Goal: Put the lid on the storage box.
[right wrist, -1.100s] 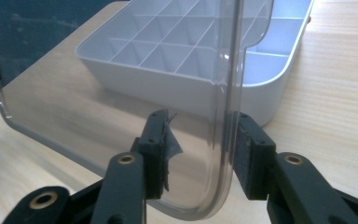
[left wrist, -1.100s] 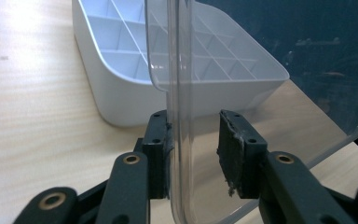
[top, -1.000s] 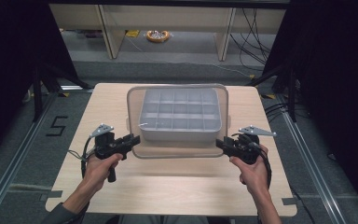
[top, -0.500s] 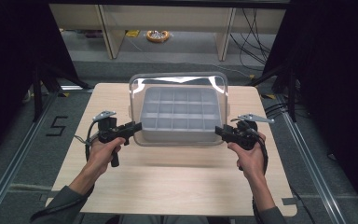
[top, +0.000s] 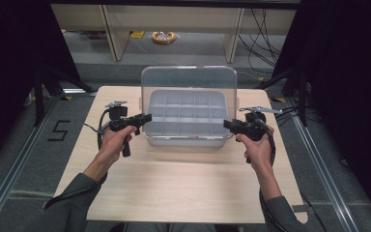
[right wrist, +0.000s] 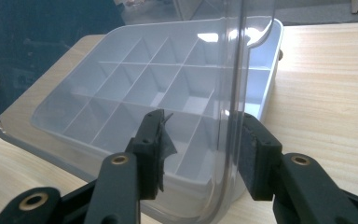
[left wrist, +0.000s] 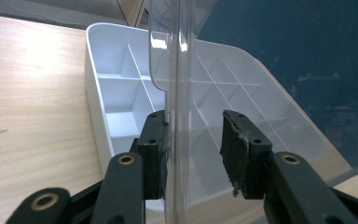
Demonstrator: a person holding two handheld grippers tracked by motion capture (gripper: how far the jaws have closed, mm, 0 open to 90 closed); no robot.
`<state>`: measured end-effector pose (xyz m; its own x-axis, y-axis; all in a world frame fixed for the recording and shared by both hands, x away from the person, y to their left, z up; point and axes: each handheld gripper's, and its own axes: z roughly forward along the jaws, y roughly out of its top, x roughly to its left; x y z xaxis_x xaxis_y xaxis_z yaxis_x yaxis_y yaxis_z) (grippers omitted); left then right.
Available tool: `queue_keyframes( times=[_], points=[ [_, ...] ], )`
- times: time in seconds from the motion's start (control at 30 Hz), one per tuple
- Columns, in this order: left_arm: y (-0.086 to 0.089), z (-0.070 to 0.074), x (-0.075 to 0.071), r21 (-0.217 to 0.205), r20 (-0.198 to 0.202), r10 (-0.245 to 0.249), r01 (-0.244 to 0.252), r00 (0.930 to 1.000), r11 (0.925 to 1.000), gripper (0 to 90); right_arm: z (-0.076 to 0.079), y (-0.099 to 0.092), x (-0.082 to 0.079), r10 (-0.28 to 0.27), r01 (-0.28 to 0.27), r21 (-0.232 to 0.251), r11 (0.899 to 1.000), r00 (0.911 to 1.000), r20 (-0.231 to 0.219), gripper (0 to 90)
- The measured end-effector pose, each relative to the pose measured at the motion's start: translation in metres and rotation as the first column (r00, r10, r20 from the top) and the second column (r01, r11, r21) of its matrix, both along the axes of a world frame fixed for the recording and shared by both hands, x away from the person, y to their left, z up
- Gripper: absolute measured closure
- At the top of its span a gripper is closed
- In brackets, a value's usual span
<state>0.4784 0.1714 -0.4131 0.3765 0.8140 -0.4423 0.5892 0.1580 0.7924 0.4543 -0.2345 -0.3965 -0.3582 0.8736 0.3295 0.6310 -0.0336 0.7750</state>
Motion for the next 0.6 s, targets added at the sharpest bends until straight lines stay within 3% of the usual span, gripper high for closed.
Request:
queue_keyframes(
  times=[0.03, 0.1, 0.13, 0.27, 0.3, 0.33, 0.4, 0.43, 0.47, 0.5, 0.53, 0.57, 0.6],
  points=[
    [0.0, 0.0, 0.002, 0.003, -0.003, 0.004, -0.004, 1.0, 1.0, 60.8, -0.002, -0.003, 0.004, 0.022, -0.021, -0.029, 0.999, 0.9995, 0.022, 57.3],
    [0.0, -0.001, 0.006, 0.007, -0.006, 0.012, -0.012, 0.9999, 0.9999, 60.6, -0.005, 0.001, 0.006, 0.0, 0.0, 0.003, 1.0, 1.0, -0.007, 56.9],
    [0.0, -0.002, 0.008, 0.01, -0.005, 0.016, -0.016, 0.9999, 0.9998, 60.5, -0.007, -0.001, 0.01, 0.019, -0.019, -0.014, 1.0, 0.9997, 0.015, 56.7],
    [0.0, -0.005, 0.014, 0.015, -0.014, 0.03, -0.029, 0.9995, 0.9994, 60.1, -0.013, 0.001, 0.016, 0.011, -0.011, -0.008, 1.0, 0.9999, -0.003, 56.3],
    [-0.001, -0.006, 0.016, 0.011, -0.014, 0.033, -0.033, 0.9993, 0.9994, 60.0, -0.013, 0.004, 0.016, -0.007, 0.007, 0.011, 1.0, 0.9995, -0.03, 56.2],
    [-0.001, -0.007, 0.018, 0.01, -0.016, 0.037, -0.037, 0.9992, 0.9993, 60.0, -0.016, 0.001, 0.019, 0.009, -0.009, -0.015, 1.0, 1.0, -0.002, 56.1],
    [-0.002, -0.008, 0.02, 0.013, -0.018, 0.038, -0.038, 0.9991, 0.9992, 60.0, -0.018, 0.003, 0.02, -0.011, 0.012, 0.012, 1.0, 0.9995, -0.03, 55.8],
    [-0.003, -0.009, 0.022, 0.012, -0.021, 0.039, -0.039, 0.999, 0.9992, 59.9, -0.019, 0.0, 0.022, 0.007, -0.007, -0.006, 1.0, 0.9998, -0.017, 55.7],
    [-0.003, -0.01, 0.023, 0.013, -0.024, 0.042, -0.042, 0.9988, 0.999, 59.9, -0.018, 0.003, 0.021, -0.012, 0.013, 0.028, 1.0, 0.9987, -0.049, 55.6],
    [-0.004, -0.011, 0.024, 0.013, -0.025, 0.041, -0.041, 0.9988, 0.9991, 59.9, -0.02, 0.001, 0.024, -0.005, 0.006, 0.008, 1.0, 0.9995, -0.031, 55.5],
    [-0.005, -0.011, 0.025, 0.013, -0.031, 0.044, -0.044, 0.9985, 0.999, 59.8, -0.02, 0.003, 0.023, -0.017, 0.019, 0.027, 0.999, 0.9985, -0.052, 55.5],
    [-0.005, -0.012, 0.026, 0.018, -0.033, 0.042, -0.042, 0.9986, 0.999, 59.8, -0.022, -0.001, 0.026, 0.0, 0.0, 0.001, 1.0, 0.9997, -0.024, 55.4],
    [-0.005, -0.013, 0.027, 0.021, -0.032, 0.04, -0.039, 0.9987, 0.999, 59.8, -0.022, 0.002, 0.025, -0.026, 0.027, 0.022, 0.999, 0.9982, -0.054, 55.3]
  ],
)
